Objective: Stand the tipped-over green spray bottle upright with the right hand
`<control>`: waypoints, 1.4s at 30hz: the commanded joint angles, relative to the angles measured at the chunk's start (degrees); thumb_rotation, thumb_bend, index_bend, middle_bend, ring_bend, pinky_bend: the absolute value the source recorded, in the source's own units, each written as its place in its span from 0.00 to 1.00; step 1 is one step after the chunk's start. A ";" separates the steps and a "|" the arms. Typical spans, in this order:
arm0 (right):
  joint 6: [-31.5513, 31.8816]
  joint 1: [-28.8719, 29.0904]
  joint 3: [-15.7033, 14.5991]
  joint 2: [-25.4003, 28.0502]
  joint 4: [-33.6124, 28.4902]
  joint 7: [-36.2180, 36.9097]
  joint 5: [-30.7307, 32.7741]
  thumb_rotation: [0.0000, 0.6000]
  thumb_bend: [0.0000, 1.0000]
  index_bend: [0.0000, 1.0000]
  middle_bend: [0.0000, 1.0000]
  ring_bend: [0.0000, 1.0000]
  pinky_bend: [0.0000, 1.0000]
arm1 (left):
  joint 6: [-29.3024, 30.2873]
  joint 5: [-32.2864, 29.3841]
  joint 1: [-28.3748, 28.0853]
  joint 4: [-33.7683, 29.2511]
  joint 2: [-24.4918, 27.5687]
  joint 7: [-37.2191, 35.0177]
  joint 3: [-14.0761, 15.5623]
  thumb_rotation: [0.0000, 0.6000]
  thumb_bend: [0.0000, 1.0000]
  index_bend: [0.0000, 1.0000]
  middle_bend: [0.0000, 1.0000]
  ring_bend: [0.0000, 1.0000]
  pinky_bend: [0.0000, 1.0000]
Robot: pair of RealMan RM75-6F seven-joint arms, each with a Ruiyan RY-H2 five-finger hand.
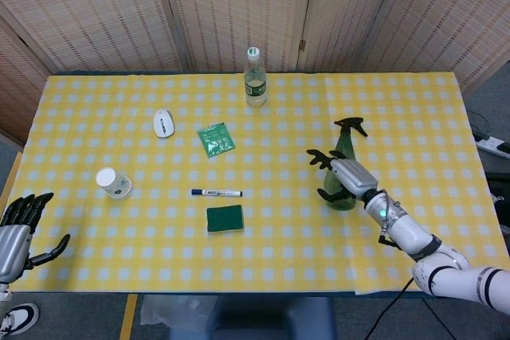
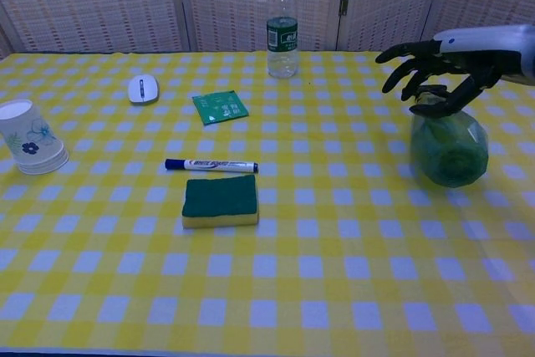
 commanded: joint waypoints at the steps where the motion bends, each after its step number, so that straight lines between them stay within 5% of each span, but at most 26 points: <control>1: -3.96 2.14 0.40 -3.13 1.20 3.62 -1.73 1.00 0.45 0.00 0.24 0.25 0.04 | 0.20 -0.12 0.20 0.12 0.11 -0.38 -0.02 0.28 0.34 0.00 0.15 0.08 0.00; 12: -5.03 2.16 -2.00 -2.88 2.22 2.89 -2.61 1.00 0.45 0.00 0.24 0.25 0.04 | 0.26 -0.08 0.42 0.16 0.32 -0.50 0.14 0.29 0.34 0.00 0.15 0.08 0.00; 23: -8.72 0.10 -6.86 4.74 0.13 1.38 -2.46 1.00 0.45 0.00 0.24 0.26 0.04 | 0.12 0.57 0.33 -0.92 -0.38 3.46 0.67 0.29 0.35 0.00 0.15 0.08 0.00; 34: -12.40 -0.41 -10.03 11.17 4.34 -1.01 -2.51 1.00 0.45 0.00 0.24 0.27 0.05 | -1.26 -1.13 0.02 -2.10 -0.75 6.21 0.46 0.28 0.35 0.00 0.15 0.09 0.00; 42: -12.61 0.18 -10.78 11.71 8.98 -6.44 3.16 1.00 0.45 0.00 0.23 0.27 0.05 | -1.69 -0.90 -0.38 -2.07 -0.85 5.82 0.40 0.29 0.35 0.00 0.15 0.09 0.00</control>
